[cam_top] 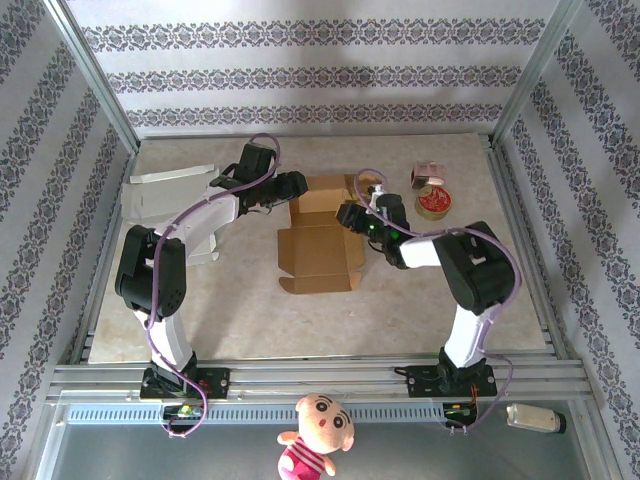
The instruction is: Fold the paper box
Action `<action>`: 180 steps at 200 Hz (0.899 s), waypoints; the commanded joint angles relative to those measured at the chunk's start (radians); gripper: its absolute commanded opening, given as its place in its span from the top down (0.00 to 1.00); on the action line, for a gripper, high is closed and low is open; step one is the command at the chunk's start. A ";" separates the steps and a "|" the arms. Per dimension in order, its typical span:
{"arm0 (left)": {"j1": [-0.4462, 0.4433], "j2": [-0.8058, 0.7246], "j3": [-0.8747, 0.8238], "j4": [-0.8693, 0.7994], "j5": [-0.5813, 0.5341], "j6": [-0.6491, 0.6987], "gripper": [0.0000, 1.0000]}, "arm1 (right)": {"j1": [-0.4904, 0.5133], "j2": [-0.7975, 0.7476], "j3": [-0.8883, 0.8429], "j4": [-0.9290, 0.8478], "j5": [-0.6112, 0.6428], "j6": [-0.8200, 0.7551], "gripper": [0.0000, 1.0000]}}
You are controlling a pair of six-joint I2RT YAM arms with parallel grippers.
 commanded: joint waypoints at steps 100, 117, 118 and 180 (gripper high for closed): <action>-0.007 -0.069 0.026 -0.078 -0.055 0.058 0.26 | -0.113 -0.200 -0.007 -0.242 0.232 -0.316 0.14; -0.007 -0.108 0.012 -0.096 -0.085 0.066 0.25 | -0.115 -0.128 0.059 -0.244 0.220 -0.346 0.19; -0.007 -0.111 0.011 -0.097 -0.086 0.066 0.25 | -0.115 -0.124 0.063 -0.244 0.218 -0.347 0.19; -0.129 -0.281 -0.126 -0.078 -0.227 0.025 0.43 | -0.117 0.039 0.202 -0.254 0.105 -0.300 0.58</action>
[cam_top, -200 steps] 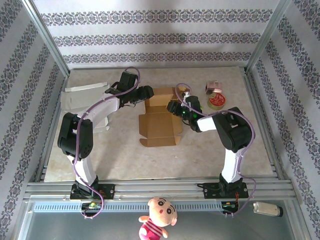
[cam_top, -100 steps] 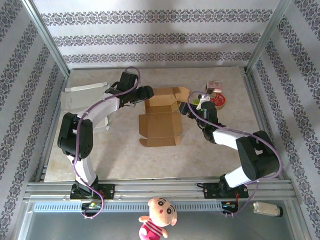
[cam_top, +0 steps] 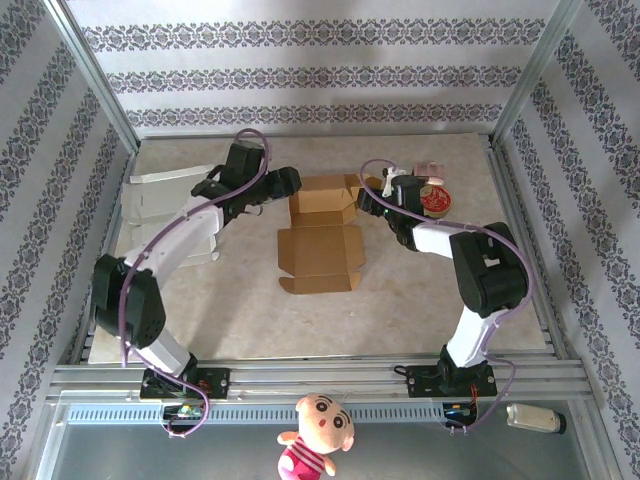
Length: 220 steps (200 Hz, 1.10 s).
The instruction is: Fold the paper box
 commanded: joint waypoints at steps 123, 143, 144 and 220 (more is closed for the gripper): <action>-0.249 0.304 -0.166 0.404 -0.206 -0.093 1.00 | 0.044 -0.095 -0.048 -0.079 -0.006 -0.041 0.83; -0.245 0.355 -0.131 0.383 -0.235 -0.054 1.00 | 0.046 -0.092 -0.042 -0.087 -0.009 -0.042 0.83; -0.244 0.358 -0.129 0.383 -0.235 -0.053 1.00 | 0.046 -0.091 -0.043 -0.088 -0.009 -0.042 0.83; -0.228 0.479 -0.164 0.417 -0.169 -0.094 1.00 | 0.048 -0.083 0.008 -0.186 -0.013 0.088 0.83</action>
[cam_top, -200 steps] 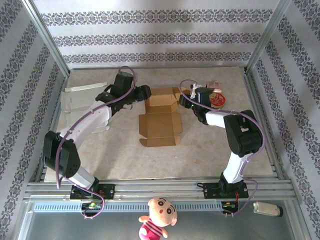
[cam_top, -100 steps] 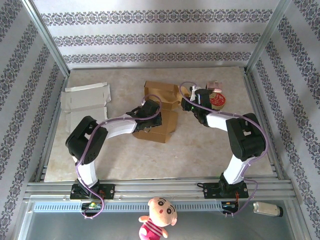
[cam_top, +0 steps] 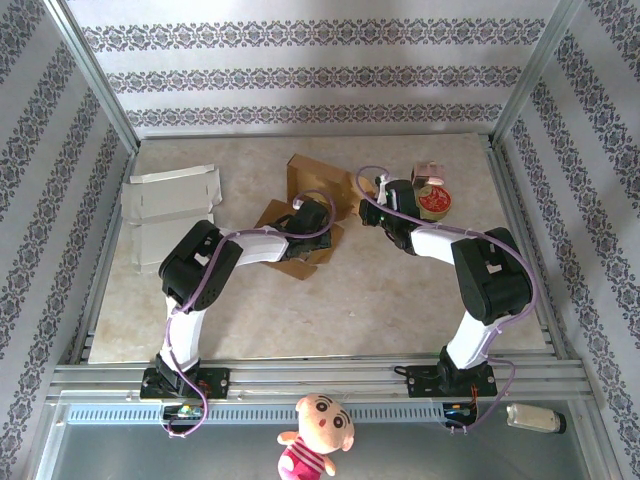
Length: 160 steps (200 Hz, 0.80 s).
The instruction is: Fold the paper box
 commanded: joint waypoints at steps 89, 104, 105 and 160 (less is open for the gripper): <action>0.034 0.075 -0.008 0.025 0.045 -0.025 1.00 | 0.022 -0.027 0.130 -0.163 -0.083 0.417 0.79; 0.034 0.079 -0.008 0.031 0.046 -0.030 1.00 | 0.026 -0.035 0.156 -0.222 -0.076 0.440 0.77; 0.034 0.079 -0.009 0.030 0.047 -0.030 1.00 | 0.026 -0.035 0.157 -0.225 -0.074 0.440 0.77; 0.036 0.099 -0.006 0.048 0.056 -0.043 1.00 | 0.086 -0.063 0.186 -0.290 -0.027 0.476 0.76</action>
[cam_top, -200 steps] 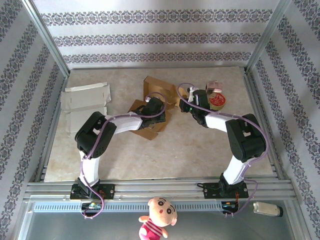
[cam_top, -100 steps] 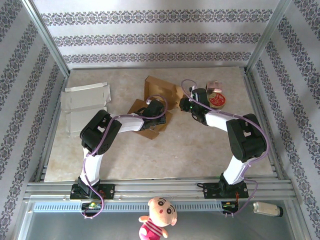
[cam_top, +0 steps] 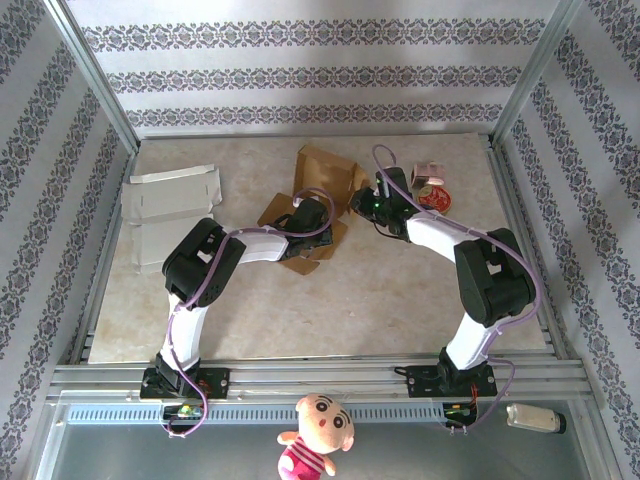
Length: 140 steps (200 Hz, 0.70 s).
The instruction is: Fold the paper box
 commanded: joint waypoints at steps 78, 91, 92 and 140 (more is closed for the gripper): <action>0.020 0.061 -0.006 -0.024 0.049 -0.036 1.00 | 0.127 0.005 -0.028 0.031 0.142 0.061 0.74; 0.022 0.049 -0.014 -0.012 0.055 -0.042 1.00 | 0.133 0.017 -0.063 0.088 0.154 0.054 0.75; 0.022 0.048 -0.014 -0.012 0.055 -0.043 1.00 | 0.134 0.018 -0.065 0.093 0.155 0.054 0.74; 0.029 -0.045 -0.036 -0.023 0.059 -0.036 0.86 | 0.147 0.034 -0.168 0.213 0.217 0.015 0.76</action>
